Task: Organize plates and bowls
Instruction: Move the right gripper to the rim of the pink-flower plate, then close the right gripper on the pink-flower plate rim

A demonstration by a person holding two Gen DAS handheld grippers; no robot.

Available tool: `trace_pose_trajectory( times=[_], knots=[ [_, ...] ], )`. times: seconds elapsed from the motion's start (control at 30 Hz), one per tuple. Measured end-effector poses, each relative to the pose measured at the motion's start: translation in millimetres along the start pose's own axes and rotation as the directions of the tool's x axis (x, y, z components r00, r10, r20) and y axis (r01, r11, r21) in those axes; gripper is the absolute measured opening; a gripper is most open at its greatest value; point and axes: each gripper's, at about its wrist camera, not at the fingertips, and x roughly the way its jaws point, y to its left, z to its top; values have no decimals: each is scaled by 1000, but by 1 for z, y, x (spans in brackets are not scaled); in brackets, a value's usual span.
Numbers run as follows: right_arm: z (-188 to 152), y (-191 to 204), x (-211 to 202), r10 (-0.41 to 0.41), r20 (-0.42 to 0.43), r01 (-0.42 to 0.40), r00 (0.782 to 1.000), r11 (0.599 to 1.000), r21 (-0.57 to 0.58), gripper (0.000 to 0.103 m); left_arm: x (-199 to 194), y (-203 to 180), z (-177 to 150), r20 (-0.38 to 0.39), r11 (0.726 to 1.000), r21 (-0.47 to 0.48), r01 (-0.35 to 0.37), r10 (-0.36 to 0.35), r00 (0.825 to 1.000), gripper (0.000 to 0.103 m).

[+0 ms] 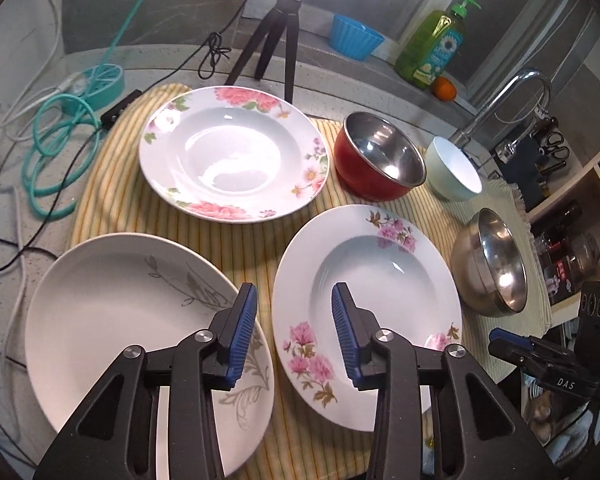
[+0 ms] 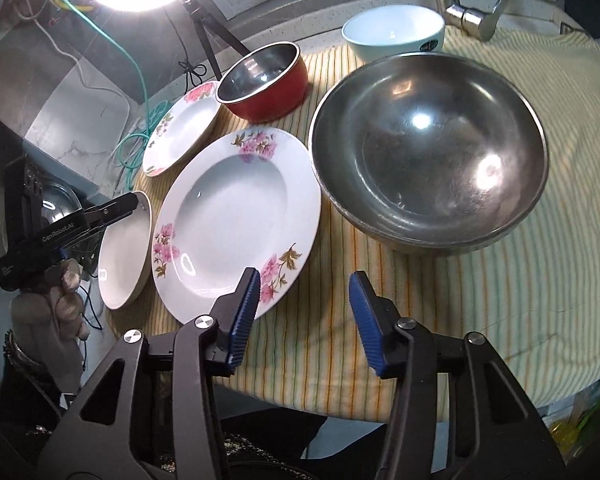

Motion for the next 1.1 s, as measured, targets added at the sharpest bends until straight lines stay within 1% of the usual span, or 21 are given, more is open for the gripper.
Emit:
trace_pose_trajectory(
  times=[0.1, 0.23, 0.27, 0.47, 0.8, 0.87, 0.93, 1.07, 1.1],
  knots=[
    [1, -2, 10, 17, -21, -17, 1000, 1000, 22, 47, 10, 2, 5, -30, 1000, 8, 9, -9, 999, 34],
    [3, -4, 19, 30, -36, -28, 999, 999, 45, 43, 22, 7, 11, -65, 1000, 3, 16, -16, 998, 30],
    [4, -4, 21, 31, -39, -30, 999, 998, 49, 42, 25, 9, 13, -75, 1000, -7, 29, -30, 997, 29],
    [7, -9, 28, 39, -52, -35, 998, 997, 73, 42, 36, 13, 18, -105, 999, -15, 46, -47, 993, 29],
    [9, -14, 36, 59, -71, -52, 996, 995, 88, 40, 51, 14, 22, -157, 998, -19, 57, -59, 986, 23],
    [10, -14, 38, 63, -76, -56, 995, 994, 89, 37, 53, 13, 22, -164, 998, -18, 59, -61, 985, 22],
    [11, -13, 42, 67, -83, -60, 994, 994, 89, 30, 54, 13, 21, -166, 998, -13, 57, -58, 984, 22],
    [12, -11, 46, 78, -91, -70, 993, 994, 83, 24, 55, 14, 22, -170, 998, -18, 62, -65, 983, 22],
    [13, -10, 47, 81, -91, -74, 993, 994, 78, 22, 55, 13, 22, -171, 998, -15, 62, -64, 983, 22]
  ],
)
